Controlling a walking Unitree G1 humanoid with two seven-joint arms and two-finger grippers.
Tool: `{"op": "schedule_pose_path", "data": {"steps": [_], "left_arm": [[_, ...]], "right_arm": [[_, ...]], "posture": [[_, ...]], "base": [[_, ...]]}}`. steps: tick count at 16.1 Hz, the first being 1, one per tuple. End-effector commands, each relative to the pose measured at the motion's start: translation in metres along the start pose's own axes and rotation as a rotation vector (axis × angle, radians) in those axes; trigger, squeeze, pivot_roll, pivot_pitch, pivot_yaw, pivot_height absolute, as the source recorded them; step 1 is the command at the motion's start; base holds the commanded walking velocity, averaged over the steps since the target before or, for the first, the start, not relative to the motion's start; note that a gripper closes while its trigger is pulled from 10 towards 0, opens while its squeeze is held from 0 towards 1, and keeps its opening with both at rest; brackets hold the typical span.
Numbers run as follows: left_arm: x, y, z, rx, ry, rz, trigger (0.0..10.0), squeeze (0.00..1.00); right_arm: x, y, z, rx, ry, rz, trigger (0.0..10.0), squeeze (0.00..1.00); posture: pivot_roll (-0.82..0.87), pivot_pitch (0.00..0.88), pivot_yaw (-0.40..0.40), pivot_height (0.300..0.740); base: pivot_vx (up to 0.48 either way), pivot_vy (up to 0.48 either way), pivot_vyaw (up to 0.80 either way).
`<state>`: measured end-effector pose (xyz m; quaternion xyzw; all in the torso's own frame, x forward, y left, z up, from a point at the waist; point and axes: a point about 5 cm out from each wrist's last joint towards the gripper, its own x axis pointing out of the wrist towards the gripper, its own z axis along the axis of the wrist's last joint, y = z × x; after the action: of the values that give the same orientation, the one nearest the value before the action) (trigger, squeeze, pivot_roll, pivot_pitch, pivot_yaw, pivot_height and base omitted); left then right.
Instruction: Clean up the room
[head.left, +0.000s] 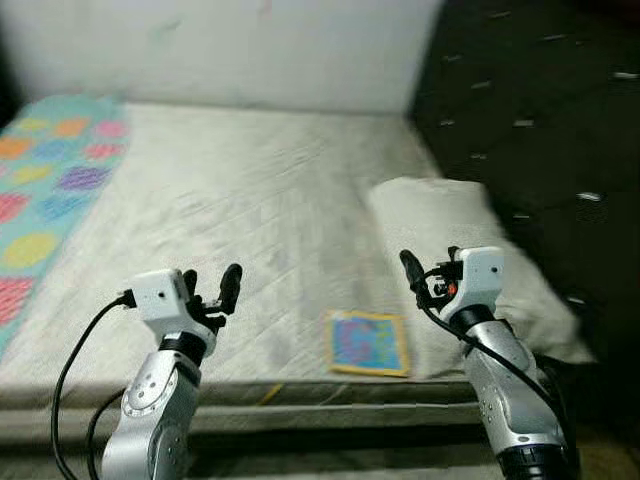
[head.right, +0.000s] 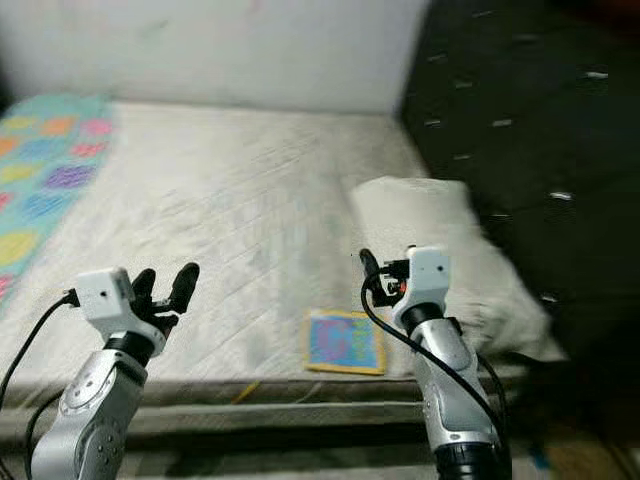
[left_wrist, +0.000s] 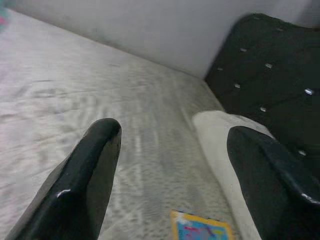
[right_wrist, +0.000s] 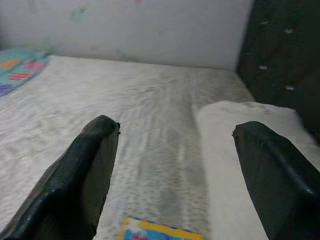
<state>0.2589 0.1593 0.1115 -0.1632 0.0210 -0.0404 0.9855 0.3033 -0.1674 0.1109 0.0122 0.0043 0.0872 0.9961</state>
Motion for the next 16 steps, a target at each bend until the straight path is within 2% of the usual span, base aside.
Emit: {"op": "schedule_pose_path", "data": {"steps": [1, 4, 12, 16], "left_arm": [[0.0004, -0.0033, 0.0033, 0.007, -0.015, -0.018, 10.0, 0.00], [0.0006, -0.0030, 0.0025, 0.008, -0.011, -0.018, 10.0, 0.00], [0.0030, -0.0037, 0.0039, -0.031, -0.016, -0.008, 10.0, 0.00], [0.0039, -0.0048, 0.0035, -0.036, -0.019, -0.013, 10.0, 0.00]], "right_arm": [[0.0017, -0.0020, 0.0039, -0.001, -0.012, -0.002, 10.0, 0.00], [0.0020, -0.0022, 0.0040, -0.002, -0.013, -0.001, 10.0, 0.00], [0.0022, -0.0025, 0.0036, 0.000, -0.012, -0.008, 10.0, 0.00], [0.0024, -0.0030, 0.0033, -0.003, -0.013, -0.009, 10.0, 0.00]], "posture": [[-0.07, 0.000, -0.043, 0.740], [-0.07, 0.000, -0.043, 0.740], [-0.07, 0.000, -0.035, 0.740], [-0.07, 0.000, -0.037, 0.740]], "base": [[0.285, 0.000, -0.64], [0.284, 0.000, -0.57], [0.000, 0.000, 0.00], [0.000, 0.474, 0.00]]}}
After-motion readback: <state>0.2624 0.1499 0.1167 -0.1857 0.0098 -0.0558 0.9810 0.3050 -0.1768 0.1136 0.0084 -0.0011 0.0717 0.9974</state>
